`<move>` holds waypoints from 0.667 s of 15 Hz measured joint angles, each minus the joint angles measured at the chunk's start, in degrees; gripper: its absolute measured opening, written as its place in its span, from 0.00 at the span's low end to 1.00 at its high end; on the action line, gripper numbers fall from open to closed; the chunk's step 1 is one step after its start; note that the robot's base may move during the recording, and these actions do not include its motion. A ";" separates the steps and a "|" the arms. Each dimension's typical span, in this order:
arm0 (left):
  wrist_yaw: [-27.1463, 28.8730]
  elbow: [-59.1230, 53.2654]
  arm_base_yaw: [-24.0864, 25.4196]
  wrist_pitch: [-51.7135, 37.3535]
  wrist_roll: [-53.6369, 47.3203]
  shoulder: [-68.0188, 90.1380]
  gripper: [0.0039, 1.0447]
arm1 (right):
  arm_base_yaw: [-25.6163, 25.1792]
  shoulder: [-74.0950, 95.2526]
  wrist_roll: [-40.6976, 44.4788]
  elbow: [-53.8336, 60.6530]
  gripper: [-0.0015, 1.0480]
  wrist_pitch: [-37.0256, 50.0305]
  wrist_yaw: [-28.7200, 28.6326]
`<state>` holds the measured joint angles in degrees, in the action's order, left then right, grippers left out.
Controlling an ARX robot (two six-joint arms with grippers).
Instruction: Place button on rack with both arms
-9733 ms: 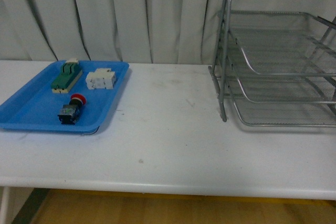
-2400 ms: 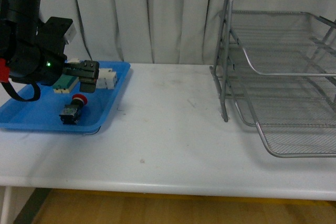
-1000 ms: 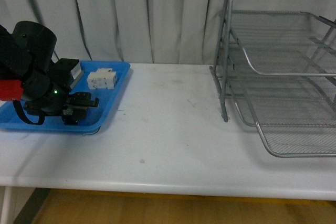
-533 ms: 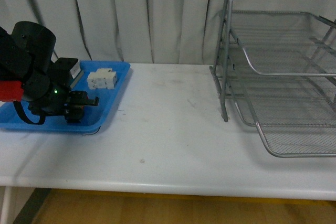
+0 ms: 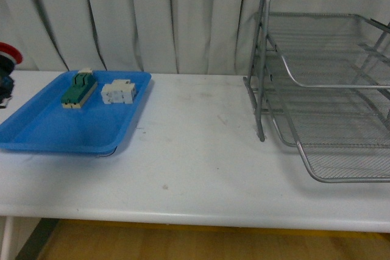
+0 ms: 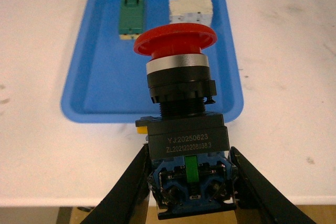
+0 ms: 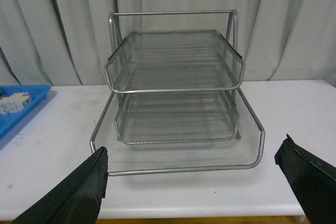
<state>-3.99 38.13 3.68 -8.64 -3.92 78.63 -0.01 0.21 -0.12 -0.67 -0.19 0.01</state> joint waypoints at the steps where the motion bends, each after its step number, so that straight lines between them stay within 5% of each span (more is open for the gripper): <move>1: 0.33 -4.13 1.77 -0.04 -0.26 -5.22 0.35 | 0.00 0.00 0.02 0.00 0.94 -0.02 0.00; 6: -4.35 -11.04 12.17 -0.63 1.79 -10.99 0.35 | 0.00 0.00 0.02 0.00 0.94 -0.02 0.00; 10: -4.68 -11.47 13.05 -1.27 2.23 -12.13 0.34 | 0.00 0.00 0.02 0.00 0.94 -0.02 -0.02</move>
<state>-8.67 26.65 16.73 -9.91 -1.69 66.50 -0.01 0.21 -0.10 -0.67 -0.21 -0.01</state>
